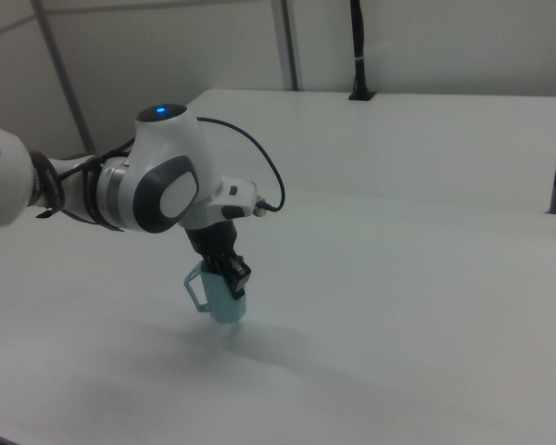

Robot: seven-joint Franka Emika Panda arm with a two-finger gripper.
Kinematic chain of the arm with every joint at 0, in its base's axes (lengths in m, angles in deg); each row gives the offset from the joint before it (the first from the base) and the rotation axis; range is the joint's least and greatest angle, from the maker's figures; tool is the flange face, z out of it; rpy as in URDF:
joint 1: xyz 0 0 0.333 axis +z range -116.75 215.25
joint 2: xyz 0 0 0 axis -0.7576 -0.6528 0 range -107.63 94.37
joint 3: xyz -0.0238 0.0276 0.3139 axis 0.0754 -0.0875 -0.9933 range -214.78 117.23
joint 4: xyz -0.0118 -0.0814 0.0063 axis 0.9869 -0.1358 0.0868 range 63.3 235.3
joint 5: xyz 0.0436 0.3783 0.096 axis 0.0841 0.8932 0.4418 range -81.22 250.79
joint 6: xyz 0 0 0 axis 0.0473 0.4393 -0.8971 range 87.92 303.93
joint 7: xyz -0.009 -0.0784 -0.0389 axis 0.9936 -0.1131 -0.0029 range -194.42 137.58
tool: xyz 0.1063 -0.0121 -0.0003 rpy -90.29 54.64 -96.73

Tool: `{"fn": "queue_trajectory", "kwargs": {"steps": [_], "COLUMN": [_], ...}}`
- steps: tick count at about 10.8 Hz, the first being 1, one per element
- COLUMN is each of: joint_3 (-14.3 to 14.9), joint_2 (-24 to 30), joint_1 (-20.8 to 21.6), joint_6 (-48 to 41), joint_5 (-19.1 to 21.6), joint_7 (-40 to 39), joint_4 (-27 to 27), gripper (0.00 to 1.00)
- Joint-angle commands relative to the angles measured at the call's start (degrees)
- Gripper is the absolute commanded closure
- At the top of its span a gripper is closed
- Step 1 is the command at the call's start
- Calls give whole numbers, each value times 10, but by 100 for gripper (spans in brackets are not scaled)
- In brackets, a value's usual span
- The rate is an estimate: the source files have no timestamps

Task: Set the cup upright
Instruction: 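Lower the upright cup onto the table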

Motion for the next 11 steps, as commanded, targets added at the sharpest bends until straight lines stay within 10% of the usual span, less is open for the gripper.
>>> {"fn": "queue_trajectory", "kwargs": {"steps": [1,11], "joint_3": [3,2], "joint_2": [-16,-26], "joint_1": [10,45], "joint_6": [42,73], "joint_5": [14,14], "joint_7": [-11,-7], "joint_4": [8,16], "gripper": [100,100]}}
